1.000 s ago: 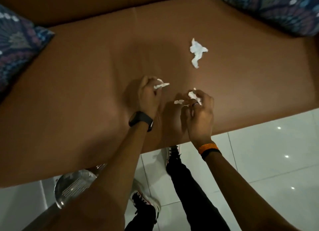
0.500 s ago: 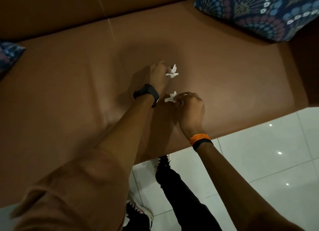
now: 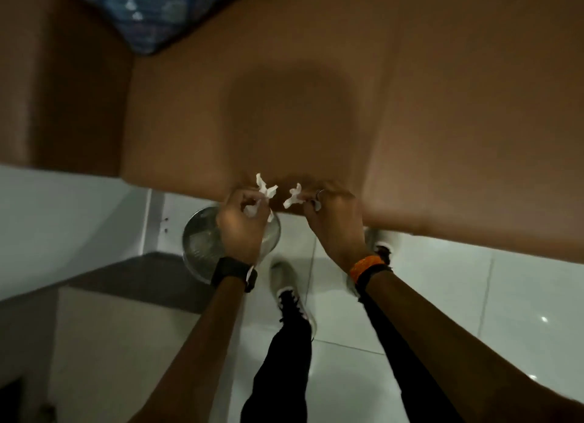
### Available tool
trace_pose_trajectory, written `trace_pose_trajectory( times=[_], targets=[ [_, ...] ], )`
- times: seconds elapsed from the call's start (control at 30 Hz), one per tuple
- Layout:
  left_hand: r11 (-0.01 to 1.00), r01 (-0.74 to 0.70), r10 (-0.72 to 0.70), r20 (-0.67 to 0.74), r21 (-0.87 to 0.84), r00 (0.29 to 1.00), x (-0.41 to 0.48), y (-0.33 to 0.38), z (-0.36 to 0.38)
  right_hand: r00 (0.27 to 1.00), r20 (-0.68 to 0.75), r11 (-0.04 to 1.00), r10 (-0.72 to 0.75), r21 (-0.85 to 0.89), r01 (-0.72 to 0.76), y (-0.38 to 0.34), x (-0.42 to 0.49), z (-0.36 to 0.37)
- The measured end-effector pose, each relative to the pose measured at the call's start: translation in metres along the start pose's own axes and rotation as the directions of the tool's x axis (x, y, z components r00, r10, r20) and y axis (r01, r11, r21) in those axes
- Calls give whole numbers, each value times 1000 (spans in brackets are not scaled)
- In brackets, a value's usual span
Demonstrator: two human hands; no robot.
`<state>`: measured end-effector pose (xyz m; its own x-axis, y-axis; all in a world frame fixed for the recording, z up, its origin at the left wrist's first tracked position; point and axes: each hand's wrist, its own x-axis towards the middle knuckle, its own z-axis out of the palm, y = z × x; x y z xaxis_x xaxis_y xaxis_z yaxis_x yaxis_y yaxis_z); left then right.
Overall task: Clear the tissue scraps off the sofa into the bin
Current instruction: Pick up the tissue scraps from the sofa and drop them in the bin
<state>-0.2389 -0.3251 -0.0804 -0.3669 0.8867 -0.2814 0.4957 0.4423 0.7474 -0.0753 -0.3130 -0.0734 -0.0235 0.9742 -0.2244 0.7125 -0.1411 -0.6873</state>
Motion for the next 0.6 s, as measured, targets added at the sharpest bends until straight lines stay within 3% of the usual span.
trace_pose_trajectory(
  times=[0.2,0.37,0.5,0.6],
  targets=[
    [980,197,-197,11,-17,980,-4,-108,-53,931,353,969,-93,-181,166,-47,-25,131],
    [959,282,-281,41,-8,959,21,-166,-41,892,441,908,-97,-329,261,-35,-15,200],
    [942,314,-332,185,121,925,33,-195,-32,828,545,843,-131,-379,382,-25,-5,228],
    [943,283,-314,180,177,932,32,-201,-35,818,551,812,-163,-397,429,-24,-3,230]
  ],
)
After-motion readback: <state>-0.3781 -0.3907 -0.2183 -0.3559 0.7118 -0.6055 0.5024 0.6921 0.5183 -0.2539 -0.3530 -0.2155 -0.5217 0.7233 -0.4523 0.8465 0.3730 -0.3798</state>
